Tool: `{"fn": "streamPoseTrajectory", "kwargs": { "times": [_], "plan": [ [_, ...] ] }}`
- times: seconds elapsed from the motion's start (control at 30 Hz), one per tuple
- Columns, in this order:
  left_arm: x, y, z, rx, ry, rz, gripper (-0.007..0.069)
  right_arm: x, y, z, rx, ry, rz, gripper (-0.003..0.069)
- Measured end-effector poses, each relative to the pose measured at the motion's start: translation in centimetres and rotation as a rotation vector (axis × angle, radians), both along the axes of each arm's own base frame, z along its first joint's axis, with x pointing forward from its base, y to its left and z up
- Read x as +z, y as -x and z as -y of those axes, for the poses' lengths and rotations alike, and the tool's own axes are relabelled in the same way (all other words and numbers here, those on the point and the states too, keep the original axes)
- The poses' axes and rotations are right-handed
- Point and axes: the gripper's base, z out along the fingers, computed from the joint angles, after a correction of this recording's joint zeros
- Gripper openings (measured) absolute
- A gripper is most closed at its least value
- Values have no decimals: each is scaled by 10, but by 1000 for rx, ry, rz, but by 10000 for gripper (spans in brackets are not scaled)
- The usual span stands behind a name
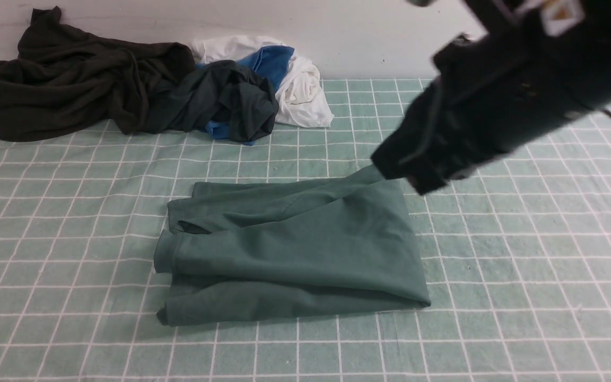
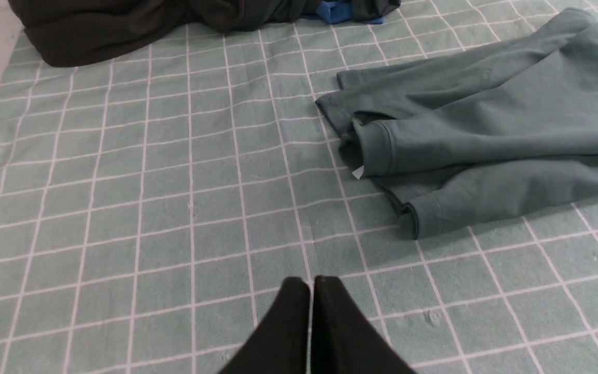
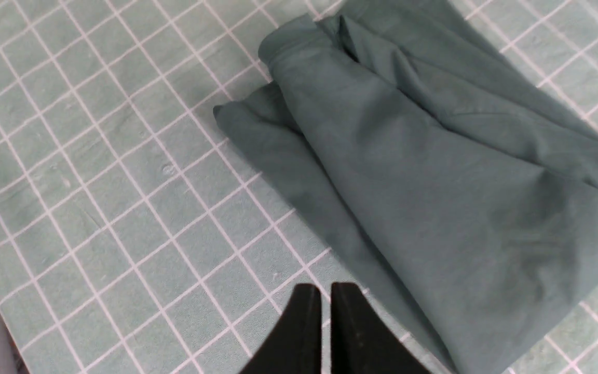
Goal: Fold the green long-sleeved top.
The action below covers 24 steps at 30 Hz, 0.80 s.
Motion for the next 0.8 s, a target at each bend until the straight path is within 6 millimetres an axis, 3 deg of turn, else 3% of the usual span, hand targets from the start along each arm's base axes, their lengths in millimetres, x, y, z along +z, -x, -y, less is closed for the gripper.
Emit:
{"fn": "streamPoseTrajectory", "kwargs": {
  "times": [0.03, 0.07, 0.23, 0.3, 0.57, 0.8],
  "plan": [
    [0, 0, 0, 0, 0, -1, -1, 6, 22, 18, -18, -57, 71, -8],
    [0, 0, 0, 0, 0, -1, -1, 4, 21, 17, -21, -56, 70, -8],
    [0, 0, 0, -1, 1, 3, -1, 16, 81, 66, -84, -272, 330, -14],
    [0, 0, 0, -1, 1, 4, -1, 15, 90, 73, -90, -300, 360, -14],
    [1, 0, 0, -2, 2, 8, -1, 8, 164, 127, -90, -442, 518, -14],
    [1, 0, 0, -2, 2, 9, -1, 7, 206, 156, -74, -507, 604, -14]
  ]
}}
